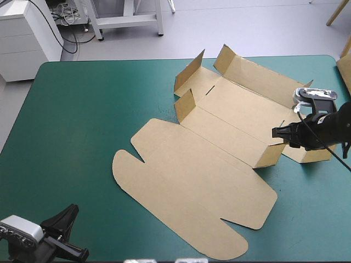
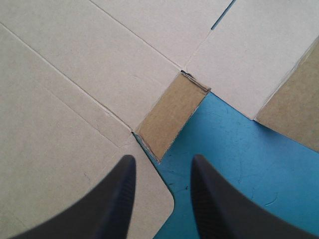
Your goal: Fold the box
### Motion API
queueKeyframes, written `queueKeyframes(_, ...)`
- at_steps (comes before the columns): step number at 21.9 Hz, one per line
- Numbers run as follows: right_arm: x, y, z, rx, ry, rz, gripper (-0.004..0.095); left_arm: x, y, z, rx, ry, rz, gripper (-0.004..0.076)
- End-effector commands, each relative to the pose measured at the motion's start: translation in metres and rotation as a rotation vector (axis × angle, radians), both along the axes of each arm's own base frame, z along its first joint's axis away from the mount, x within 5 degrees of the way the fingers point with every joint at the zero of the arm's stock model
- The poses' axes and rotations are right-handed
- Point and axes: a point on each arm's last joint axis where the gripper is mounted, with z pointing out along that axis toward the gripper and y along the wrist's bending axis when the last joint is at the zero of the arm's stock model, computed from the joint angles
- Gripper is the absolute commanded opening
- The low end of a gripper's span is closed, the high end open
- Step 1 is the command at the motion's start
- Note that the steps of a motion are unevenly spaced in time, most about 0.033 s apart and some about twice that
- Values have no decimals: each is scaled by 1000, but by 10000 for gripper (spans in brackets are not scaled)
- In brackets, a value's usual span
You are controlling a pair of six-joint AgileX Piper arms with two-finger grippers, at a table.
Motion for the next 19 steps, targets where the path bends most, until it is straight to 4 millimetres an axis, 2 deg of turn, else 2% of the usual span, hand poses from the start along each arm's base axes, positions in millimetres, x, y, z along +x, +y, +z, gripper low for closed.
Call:
queueKeyframes(1,-5,2,15,45,-78,-55,572,-3,0,13,-48,-96,9,-8)
queueKeyframes(2,-5,1,15,65,-73,-90,602,-3,0,13,-48,-96,9,-8)
queueKeyframes(8,-4,-2,13,85,-54,-192,602,-3,0,13,-48,-96,9,-8)
queueKeyframes(11,-5,-5,-4,65,5,-238,601,-3,0,13,-48,-96,9,-8)
queueKeyframes(14,-6,-5,-30,62,66,-249,602,-3,0,13,-48,-96,9,-8)
queueKeyframes(19,0,-2,-54,128,25,-274,600,-3,0,13,-48,-96,9,-8)
